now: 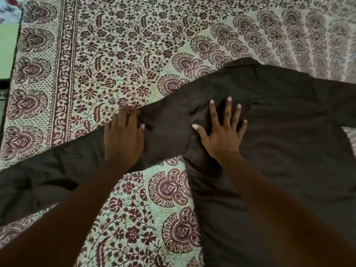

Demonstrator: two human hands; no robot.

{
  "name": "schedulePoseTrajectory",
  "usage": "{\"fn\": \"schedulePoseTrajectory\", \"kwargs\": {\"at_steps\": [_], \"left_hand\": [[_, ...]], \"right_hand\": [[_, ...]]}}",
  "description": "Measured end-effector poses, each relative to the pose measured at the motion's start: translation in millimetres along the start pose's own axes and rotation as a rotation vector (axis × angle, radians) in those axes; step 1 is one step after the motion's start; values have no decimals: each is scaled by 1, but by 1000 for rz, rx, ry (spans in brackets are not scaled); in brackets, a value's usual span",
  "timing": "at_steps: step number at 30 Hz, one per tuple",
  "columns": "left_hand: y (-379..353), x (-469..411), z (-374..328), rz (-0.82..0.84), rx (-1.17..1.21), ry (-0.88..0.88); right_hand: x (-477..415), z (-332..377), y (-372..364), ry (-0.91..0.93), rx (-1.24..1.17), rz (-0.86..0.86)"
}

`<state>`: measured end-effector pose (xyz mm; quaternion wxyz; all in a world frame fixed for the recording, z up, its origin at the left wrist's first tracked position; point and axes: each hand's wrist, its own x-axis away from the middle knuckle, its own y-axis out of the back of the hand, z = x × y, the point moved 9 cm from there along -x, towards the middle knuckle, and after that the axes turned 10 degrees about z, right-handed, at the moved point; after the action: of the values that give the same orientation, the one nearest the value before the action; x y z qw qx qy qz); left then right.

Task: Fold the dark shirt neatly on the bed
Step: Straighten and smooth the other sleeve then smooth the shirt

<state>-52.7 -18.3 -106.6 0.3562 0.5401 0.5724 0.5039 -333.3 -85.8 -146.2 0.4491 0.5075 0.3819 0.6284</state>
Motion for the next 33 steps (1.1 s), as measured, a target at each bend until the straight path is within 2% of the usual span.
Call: {"fn": "schedulePoseTrajectory", "kwargs": {"at_steps": [3, 6, 10, 13, 15, 17, 18, 19, 20, 23, 25, 27, 28, 31, 32, 33], "left_hand": [[-14, 33, 14, 38, -3, 8], [-28, 57, 43, 102, 3, 49], [-35, 69, 59, 114, 10, -42], [-30, 70, 68, 109, 106, -25], [-25, 74, 75, 94, 108, 34], [-17, 86, 99, 89, 58, 125], [-14, 94, 113, 90, 31, 165], [-12, 102, 127, 95, 2, 194], [-10, 111, 140, 100, -31, 209], [-6, 138, 172, 94, -99, 222], [-4, 156, 192, 75, -85, 255], [-1, 173, 209, 53, -69, 291], [0, 183, 220, 39, -63, 316], [3, 209, 250, 5, -13, 405], [3, 215, 258, -1, 12, 430], [3, 223, 266, -4, 41, 458]], "right_hand": [[-12, 30, -8, 70, 0, 18], [-16, 69, -19, 177, 101, 50], [17, 146, -44, 551, 303, 80], [38, 189, -58, 764, 354, 117], [25, 180, -50, 637, 310, 51], [13, 158, -40, 285, 174, -5], [15, 154, -42, 151, 117, -15], [21, 161, -48, 97, 98, -4], [30, 179, -58, 122, 111, 26], [67, 259, -89, 409, 207, 124], [91, 303, -104, 615, 264, 143], [101, 321, -106, 709, 272, 134], [98, 320, -105, 664, 247, 133], [91, 294, -100, 292, 140, 118], [98, 296, -102, 246, 123, 117], [109, 311, -108, 277, 135, 128]]}}
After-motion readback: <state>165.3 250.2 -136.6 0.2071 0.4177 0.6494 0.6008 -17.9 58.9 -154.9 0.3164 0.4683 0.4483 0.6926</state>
